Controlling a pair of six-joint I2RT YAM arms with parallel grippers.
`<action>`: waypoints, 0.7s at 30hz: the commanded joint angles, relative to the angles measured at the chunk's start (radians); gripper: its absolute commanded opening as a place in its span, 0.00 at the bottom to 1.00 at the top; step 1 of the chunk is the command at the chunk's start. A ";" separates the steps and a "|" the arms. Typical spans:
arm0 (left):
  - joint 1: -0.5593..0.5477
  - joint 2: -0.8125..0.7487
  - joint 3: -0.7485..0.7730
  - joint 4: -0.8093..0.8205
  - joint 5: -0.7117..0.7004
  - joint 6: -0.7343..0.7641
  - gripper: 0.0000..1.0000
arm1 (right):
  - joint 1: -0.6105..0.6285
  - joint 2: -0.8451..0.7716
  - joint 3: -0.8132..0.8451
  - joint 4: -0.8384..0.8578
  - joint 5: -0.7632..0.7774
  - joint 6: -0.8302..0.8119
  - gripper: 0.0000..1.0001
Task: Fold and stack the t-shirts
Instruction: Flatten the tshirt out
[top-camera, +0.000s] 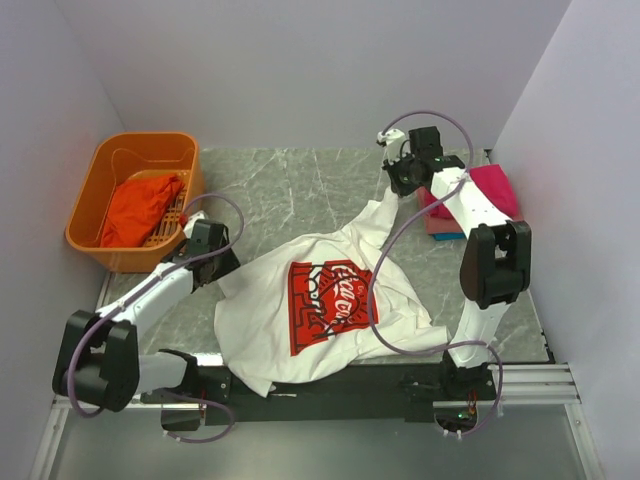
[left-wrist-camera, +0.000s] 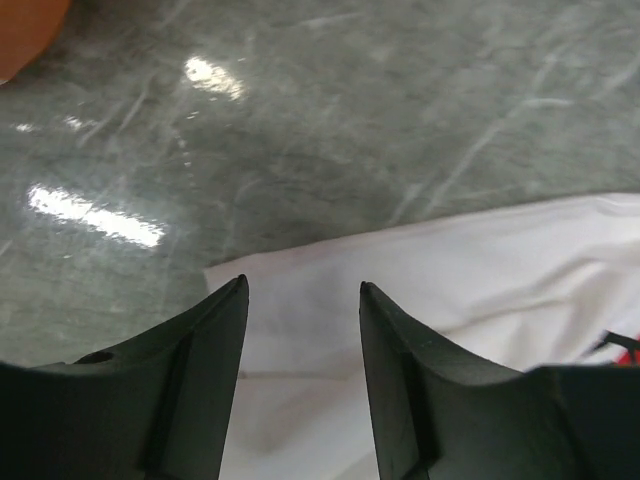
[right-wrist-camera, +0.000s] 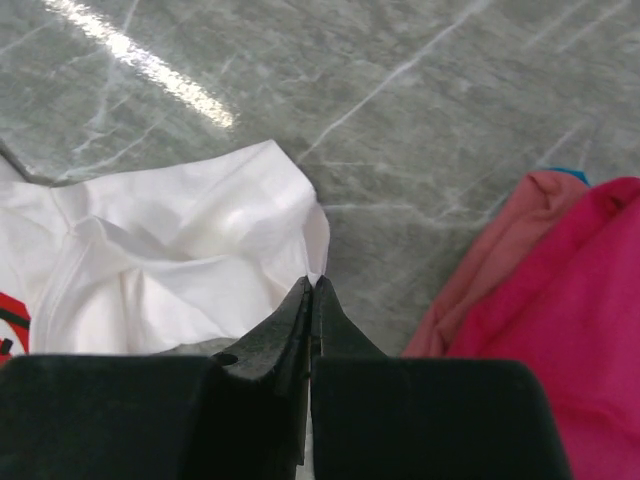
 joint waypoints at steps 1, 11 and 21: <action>0.011 0.039 0.030 -0.041 -0.066 -0.024 0.54 | 0.012 0.001 0.052 0.037 -0.058 0.009 0.00; 0.015 0.160 0.016 -0.070 -0.102 -0.113 0.55 | 0.009 0.025 0.073 0.031 -0.073 0.015 0.00; 0.017 0.242 0.081 -0.074 -0.108 -0.091 0.01 | 0.003 0.030 0.085 0.022 -0.078 0.014 0.00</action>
